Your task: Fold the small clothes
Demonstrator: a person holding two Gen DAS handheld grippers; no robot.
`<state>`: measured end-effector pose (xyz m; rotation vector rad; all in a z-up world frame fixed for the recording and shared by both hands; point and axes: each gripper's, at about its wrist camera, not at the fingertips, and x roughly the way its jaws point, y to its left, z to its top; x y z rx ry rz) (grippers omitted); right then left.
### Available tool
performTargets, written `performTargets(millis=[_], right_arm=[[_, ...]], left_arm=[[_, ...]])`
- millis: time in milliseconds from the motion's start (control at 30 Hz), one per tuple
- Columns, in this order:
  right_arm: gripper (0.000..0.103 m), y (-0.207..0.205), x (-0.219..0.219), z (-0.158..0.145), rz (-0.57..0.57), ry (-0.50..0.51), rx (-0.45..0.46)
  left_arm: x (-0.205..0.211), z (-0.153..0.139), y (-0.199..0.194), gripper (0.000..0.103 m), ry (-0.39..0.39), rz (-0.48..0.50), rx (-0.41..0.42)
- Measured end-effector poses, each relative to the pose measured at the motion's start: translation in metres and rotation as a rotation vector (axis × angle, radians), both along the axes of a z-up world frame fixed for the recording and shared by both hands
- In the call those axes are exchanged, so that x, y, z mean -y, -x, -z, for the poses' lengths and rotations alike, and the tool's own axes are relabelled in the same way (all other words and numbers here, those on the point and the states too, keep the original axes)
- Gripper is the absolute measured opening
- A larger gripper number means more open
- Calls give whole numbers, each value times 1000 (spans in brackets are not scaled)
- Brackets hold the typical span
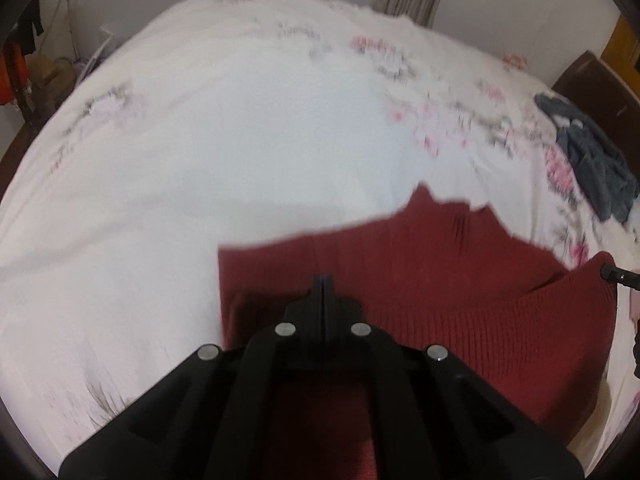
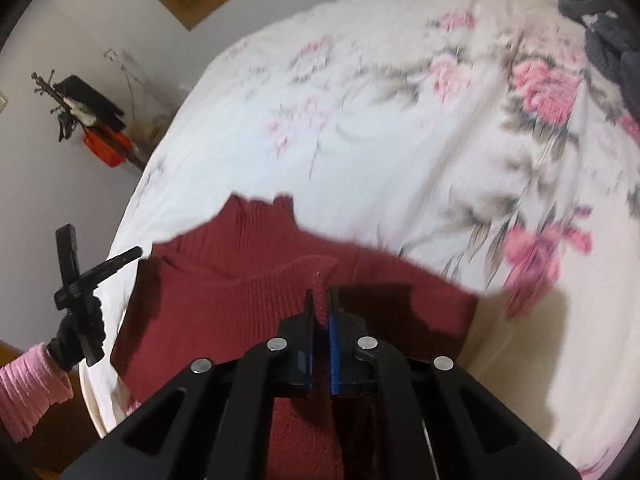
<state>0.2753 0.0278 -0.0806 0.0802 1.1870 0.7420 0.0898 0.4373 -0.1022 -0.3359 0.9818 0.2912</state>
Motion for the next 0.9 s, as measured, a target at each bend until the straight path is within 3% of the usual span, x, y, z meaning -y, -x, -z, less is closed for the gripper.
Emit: performTargets(millis=[100,200,333,433,533,600,667,833,867,900], right_arm=[[5,-13,-1,-8,36,-19,26],[2,-22,-3,-9,64,3,76],[2,-28,0,12,70,34,4],[4,-20,1,24,38,71,-13],[16,-17,5,37,45,73,-62],[39,-18,9,45,59,54,-105],[53,-19,9,55,61,35,-165],[53,-13,-9,78,4,64,-220],[46,-10,-15,81,-16,67,-218],[31,-8,-19,82,-32,76,-209]], left_arm=[[-11,-14,-12,0,-6,-43,45],[-19,-12,-22,0,17,-67,37],[-20,2,-20,0,60,-45,-35],[-19,15,-9,13,55,-18,-91],[-17,26,2,30,56,18,-136],[-14,34,8,47,64,35,-153],[-11,43,7,52,58,46,-184],[-4,53,-5,63,29,53,-221],[-2,54,-8,63,18,54,-223],[-1,55,-9,59,10,57,-223]])
